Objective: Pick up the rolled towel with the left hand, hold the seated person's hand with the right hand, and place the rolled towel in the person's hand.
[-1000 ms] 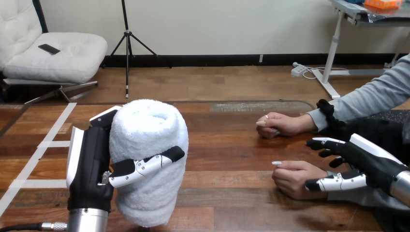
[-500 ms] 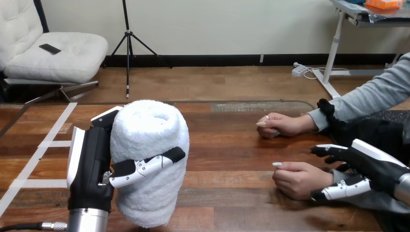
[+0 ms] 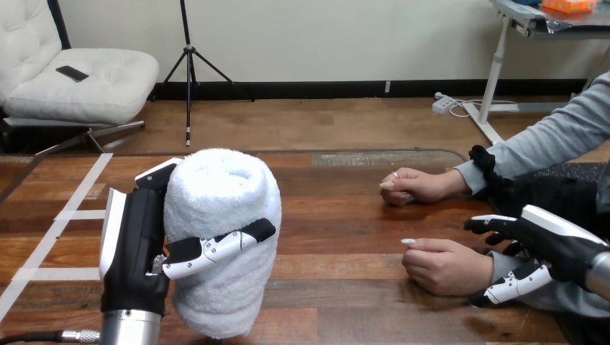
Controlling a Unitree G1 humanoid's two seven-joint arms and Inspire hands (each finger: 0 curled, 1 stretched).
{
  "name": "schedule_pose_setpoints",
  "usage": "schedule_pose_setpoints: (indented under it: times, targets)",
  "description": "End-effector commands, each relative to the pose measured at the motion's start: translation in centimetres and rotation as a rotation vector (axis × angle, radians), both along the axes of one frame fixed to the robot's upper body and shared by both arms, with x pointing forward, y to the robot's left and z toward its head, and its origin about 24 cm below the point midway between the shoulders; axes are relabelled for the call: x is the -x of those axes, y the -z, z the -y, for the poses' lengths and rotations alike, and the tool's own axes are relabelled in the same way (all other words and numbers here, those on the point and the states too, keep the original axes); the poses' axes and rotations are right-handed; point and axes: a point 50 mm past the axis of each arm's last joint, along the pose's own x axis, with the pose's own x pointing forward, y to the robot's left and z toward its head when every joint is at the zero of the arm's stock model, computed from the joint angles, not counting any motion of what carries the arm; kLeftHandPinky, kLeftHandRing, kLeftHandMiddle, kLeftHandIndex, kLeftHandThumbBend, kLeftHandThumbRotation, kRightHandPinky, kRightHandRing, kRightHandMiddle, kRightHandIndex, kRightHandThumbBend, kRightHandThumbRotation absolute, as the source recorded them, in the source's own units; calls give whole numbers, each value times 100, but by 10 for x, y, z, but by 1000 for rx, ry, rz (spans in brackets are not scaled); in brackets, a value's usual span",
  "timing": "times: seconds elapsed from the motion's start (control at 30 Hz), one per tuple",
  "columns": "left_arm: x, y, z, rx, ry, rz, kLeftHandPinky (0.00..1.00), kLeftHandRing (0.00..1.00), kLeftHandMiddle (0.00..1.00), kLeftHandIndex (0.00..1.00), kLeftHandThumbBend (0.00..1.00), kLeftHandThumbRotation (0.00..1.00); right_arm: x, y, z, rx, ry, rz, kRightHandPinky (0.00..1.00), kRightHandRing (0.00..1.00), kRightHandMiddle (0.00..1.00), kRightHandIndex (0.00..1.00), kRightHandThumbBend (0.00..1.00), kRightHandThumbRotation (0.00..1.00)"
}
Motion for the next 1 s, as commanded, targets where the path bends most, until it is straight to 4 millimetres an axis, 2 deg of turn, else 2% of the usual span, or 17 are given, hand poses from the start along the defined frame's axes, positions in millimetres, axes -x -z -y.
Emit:
schedule_pose_setpoints:
  times: [0.0, 0.47, 0.97]
  targets:
    - [-11, -18, 0, 10, 4, 96, 29, 33, 37, 37, 74, 0, -17, -27, 4, 70, -1, 80, 72, 83, 88, 87, 100, 25]
    - [-10, -18, -1, 20, 9, 93, 29, 33, 37, 37, 74, 0, -17, -22, 5, 85, 14, 78, 68, 78, 84, 84, 100, 9]
    - [-9, -19, -1, 18, 18, 94, 29, 33, 37, 38, 74, 0, -18, -22, 4, 103, 13, 95, 68, 76, 79, 80, 100, 8]
